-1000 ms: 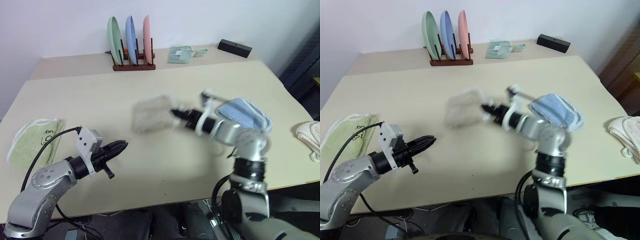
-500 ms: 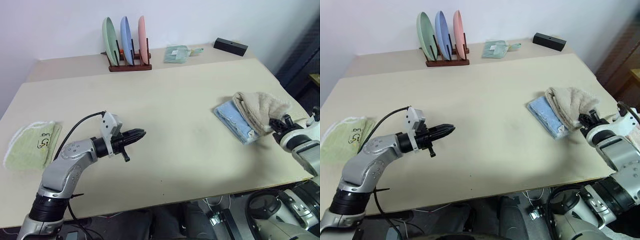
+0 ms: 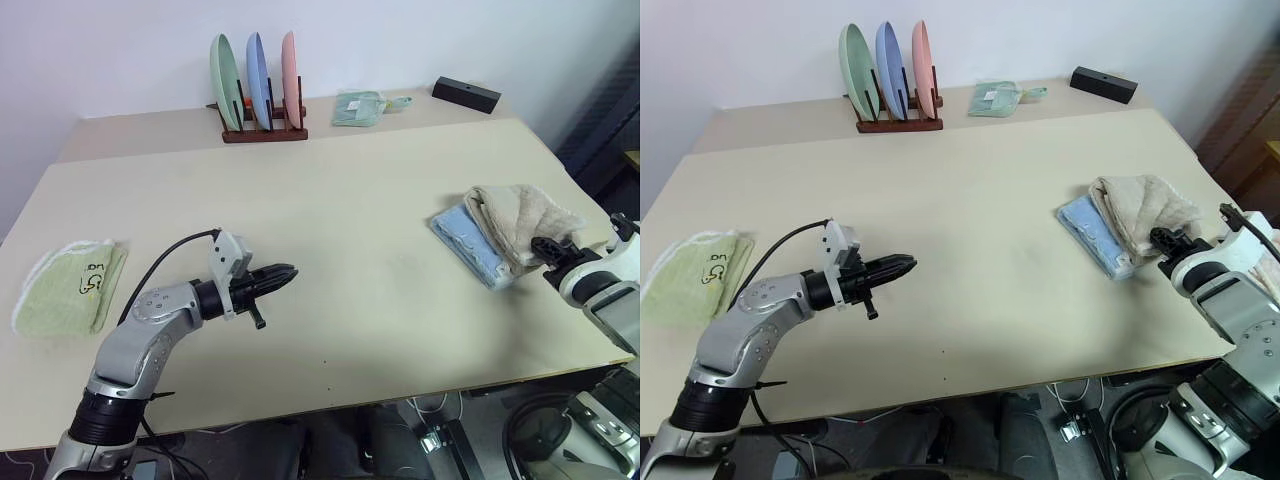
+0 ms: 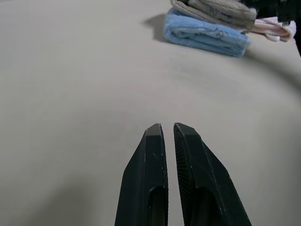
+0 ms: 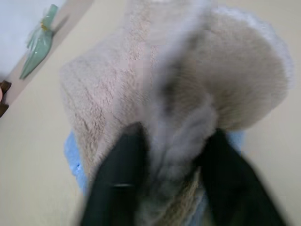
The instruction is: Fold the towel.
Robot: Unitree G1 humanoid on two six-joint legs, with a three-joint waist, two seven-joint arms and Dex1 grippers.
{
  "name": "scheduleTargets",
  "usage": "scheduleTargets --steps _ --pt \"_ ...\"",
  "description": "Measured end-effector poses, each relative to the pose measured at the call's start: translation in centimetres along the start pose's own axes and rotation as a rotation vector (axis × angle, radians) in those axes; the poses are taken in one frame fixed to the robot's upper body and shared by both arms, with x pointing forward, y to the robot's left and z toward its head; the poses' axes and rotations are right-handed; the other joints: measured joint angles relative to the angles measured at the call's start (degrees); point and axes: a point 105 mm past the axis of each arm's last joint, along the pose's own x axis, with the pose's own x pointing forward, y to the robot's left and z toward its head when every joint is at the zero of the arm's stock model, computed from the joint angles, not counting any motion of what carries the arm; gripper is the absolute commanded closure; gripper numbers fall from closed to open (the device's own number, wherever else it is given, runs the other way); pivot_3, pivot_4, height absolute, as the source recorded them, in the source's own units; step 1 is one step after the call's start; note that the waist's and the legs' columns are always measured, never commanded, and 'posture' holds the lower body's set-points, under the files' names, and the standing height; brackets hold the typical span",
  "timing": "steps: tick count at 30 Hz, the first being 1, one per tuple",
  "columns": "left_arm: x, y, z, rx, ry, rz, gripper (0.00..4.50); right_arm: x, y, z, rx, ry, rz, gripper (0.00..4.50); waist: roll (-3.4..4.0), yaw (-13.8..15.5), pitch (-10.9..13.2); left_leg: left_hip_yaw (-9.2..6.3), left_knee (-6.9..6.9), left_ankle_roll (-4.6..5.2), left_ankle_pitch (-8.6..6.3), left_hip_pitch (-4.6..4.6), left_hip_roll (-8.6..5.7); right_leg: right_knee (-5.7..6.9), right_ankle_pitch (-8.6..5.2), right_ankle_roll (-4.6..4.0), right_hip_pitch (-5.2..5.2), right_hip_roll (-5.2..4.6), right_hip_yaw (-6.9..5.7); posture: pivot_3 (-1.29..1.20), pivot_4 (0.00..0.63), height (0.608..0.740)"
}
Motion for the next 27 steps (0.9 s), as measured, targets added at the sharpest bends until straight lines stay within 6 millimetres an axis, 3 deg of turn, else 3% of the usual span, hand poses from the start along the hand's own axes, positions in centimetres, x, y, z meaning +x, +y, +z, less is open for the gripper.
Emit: scheduleTargets --steps 2,10,14,16,20,23,27 --pt "-0.2 -0.2 -0.4 -0.011 0.007 0.002 4.14 -0.1 0.0 0.8 -0.036 -0.04 -0.014 0.48 0.0 0.1 0.0 0.0 0.01 0.0 0.0 -0.01 0.0 0.0 0.0 0.0 0.0 0.0 0.0 0.0 0.15 0.74" --pt "-0.4 0.4 -0.6 -0.015 0.007 0.025 4.14 -1.7 0.4 6.9 -0.337 -0.278 -0.115 0.48 -0.01 0.1 0.0 0.0 0.01 0.0 0.0 0.01 -0.01 -0.01 0.0 0.01 0.02 0.0 -0.02 0.0 0.15 0.74" --pt "-0.7 1.2 -0.8 -0.002 0.011 0.067 4.14 -2.0 0.4 8.1 -0.487 -0.316 -0.155 0.48 -0.01 0.0 0.0 0.02 0.02 0.0 0.0 0.02 -0.01 -0.01 0.0 0.01 0.01 0.0 -0.01 0.0 0.15 0.74" --pt "-1.6 2.4 -0.9 0.018 0.022 0.129 4.14 -1.7 1.4 8.2 -0.592 -0.319 -0.125 0.48 -0.01 0.0 0.0 0.02 0.0 -0.01 0.0 0.02 0.0 -0.01 0.0 0.01 0.0 0.0 -0.01 0.0 0.15 0.74" --pt "-3.5 5.5 -0.9 0.078 0.025 0.313 4.14 -0.5 5.9 6.2 -0.793 -0.287 0.113 0.48 -0.01 -0.1 0.0 0.03 -0.01 -0.01 0.0 0.05 0.01 -0.01 0.0 0.01 0.01 0.01 -0.01 0.0 0.15 0.74" --pt "-5.4 7.2 -0.8 0.137 0.041 0.416 4.14 -0.4 10.4 1.9 -1.013 -0.223 0.397 0.48 -0.06 0.0 0.0 0.01 -0.01 -0.01 0.0 0.0 0.01 -0.06 -0.01 0.01 -0.01 0.01 -0.05 0.0 0.15 0.74" --pt "-7.8 7.9 -1.0 0.167 0.05 0.499 4.14 -0.5 12.9 -3.1 -1.118 -0.124 0.666 0.48 -0.1 0.3 0.0 0.0 0.11 0.05 -0.04 0.0 -0.02 -0.13 0.01 0.03 0.09 -0.02 -0.07 0.0 0.15 0.74"
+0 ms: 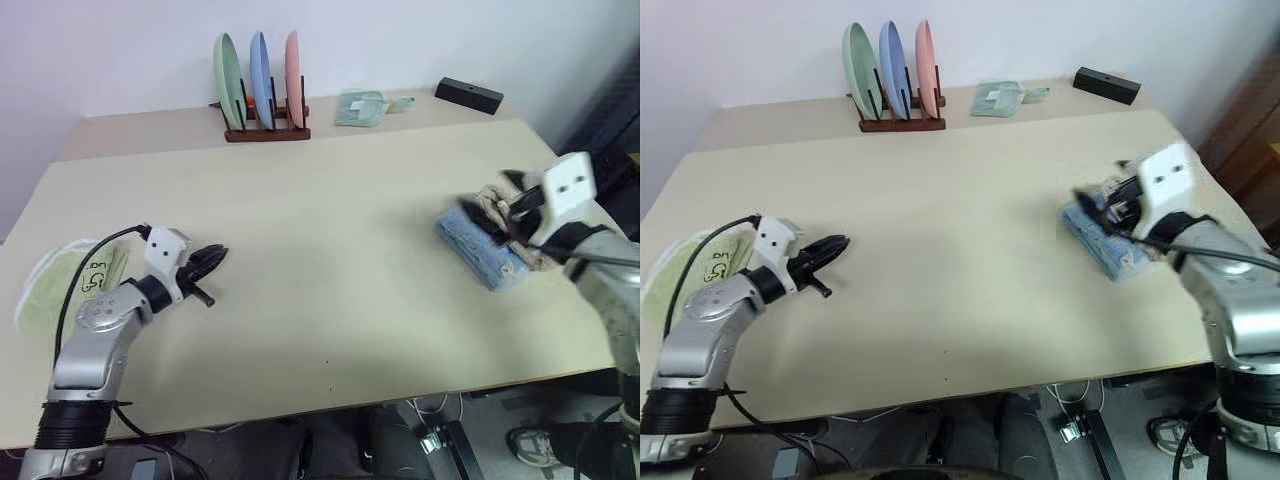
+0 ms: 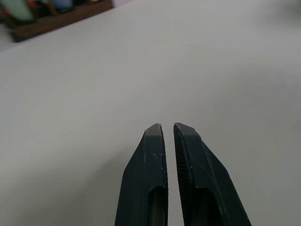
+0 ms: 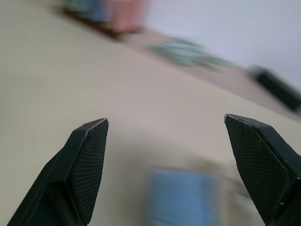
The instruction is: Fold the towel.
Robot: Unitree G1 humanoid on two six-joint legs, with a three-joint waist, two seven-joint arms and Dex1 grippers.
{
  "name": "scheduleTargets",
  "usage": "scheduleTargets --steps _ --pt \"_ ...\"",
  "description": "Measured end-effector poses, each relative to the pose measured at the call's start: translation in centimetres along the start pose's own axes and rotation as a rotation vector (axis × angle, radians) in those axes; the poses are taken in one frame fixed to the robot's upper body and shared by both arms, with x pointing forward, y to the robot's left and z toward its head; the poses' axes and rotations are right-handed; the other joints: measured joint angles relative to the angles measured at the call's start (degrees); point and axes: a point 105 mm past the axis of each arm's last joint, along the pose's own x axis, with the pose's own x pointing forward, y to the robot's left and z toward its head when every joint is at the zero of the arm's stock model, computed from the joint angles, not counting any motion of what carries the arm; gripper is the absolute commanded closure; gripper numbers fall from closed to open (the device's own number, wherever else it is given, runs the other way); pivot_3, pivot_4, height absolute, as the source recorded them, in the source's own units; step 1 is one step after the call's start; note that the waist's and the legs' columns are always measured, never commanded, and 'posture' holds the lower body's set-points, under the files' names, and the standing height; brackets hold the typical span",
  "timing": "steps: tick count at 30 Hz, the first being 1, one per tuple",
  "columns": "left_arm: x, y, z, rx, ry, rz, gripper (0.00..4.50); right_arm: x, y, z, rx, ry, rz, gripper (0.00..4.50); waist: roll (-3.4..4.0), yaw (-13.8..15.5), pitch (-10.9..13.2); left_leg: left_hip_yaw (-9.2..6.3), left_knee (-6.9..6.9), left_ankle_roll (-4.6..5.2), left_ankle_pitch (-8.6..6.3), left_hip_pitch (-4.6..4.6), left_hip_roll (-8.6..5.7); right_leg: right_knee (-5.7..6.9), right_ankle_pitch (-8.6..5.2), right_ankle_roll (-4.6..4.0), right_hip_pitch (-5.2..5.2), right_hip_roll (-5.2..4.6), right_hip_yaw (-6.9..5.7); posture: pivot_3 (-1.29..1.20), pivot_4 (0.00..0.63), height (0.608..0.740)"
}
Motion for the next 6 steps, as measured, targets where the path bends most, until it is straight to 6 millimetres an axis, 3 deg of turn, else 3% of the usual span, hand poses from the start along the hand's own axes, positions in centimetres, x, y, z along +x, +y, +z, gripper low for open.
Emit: scheduleTargets --steps 3,6 --pt "-0.8 -0.3 -0.4 -0.002 0.008 0.015 4.14 1.1 1.7 -1.2 0.039 -0.01 0.095 0.48 -0.08 0.0 0.0 -0.03 0.01 0.0 0.0 0.02 0.0 0.0 0.01 0.01 0.03 0.0 -0.02 0.0 0.15 0.74" --pt "-1.0 -0.9 0.2 0.0 -0.007 0.005 4.14 1.7 2.0 -2.0 0.065 -0.01 0.122 0.48 -0.08 0.1 0.0 -0.04 0.01 0.0 0.0 0.02 0.0 0.01 0.01 0.01 0.02 0.0 -0.02 0.0 0.15 0.74"
